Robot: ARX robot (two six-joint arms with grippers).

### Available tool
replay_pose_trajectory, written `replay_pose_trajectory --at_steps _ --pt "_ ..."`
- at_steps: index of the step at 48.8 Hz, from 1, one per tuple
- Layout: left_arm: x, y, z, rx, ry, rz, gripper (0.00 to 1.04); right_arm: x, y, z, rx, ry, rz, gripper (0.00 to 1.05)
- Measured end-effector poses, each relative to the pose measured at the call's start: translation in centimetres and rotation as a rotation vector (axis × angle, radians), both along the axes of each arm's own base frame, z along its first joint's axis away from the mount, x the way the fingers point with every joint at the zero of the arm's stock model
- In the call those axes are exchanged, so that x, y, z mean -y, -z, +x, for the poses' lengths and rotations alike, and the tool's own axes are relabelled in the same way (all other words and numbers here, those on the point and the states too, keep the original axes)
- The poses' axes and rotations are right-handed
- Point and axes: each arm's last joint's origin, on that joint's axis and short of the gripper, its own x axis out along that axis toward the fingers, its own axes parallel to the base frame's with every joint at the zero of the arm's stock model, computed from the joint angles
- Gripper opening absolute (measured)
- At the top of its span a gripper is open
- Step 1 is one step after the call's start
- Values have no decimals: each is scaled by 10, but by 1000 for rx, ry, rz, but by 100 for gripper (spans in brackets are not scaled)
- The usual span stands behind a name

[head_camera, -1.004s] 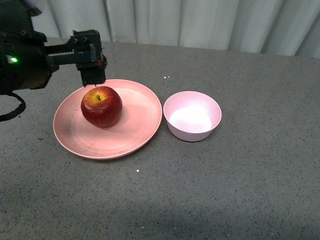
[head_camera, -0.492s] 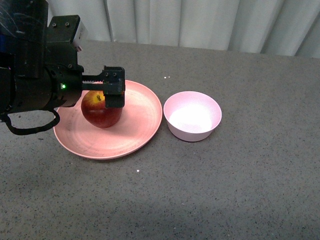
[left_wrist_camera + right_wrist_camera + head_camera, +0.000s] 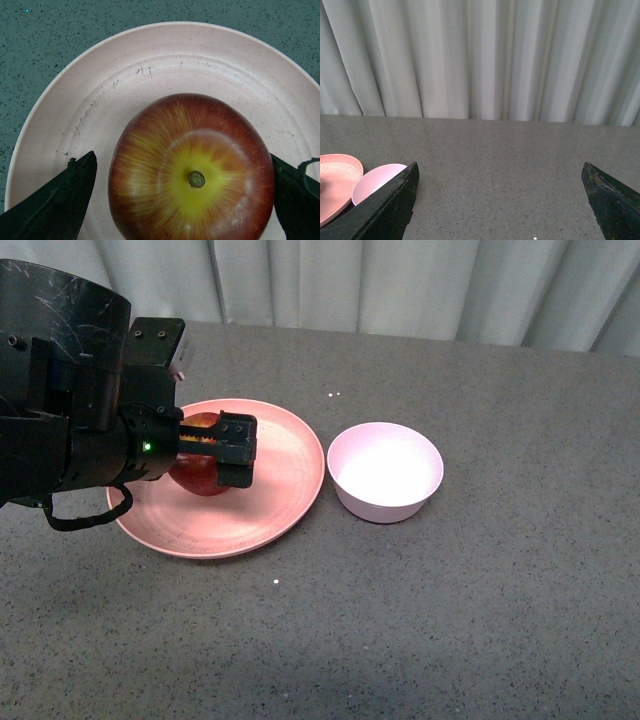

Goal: Move apple from plate to bowl

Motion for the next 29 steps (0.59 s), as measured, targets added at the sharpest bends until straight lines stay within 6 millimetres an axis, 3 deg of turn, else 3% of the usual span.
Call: replay_pose_trajectory --at_steps 3,7,10,16,23,29 --pt "0 1 0 -2 0 0 98 0 0 0 0 0 0 95" --pt "0 1 0 0 -1 -2 84 0 0 0 0 0 0 95" --pt "0 1 -1 2 -1 -3 80 0 0 0 0 0 0 95" --pt "2 -1 -3 6 3 -5 77 0 0 0 0 0 0 95" --pt "16 -19 -6 42 51 -39 77 0 0 0 0 0 0 95" --pt "45 -46 -7 108 140 -81 76 0 0 0 0 0 0 95"
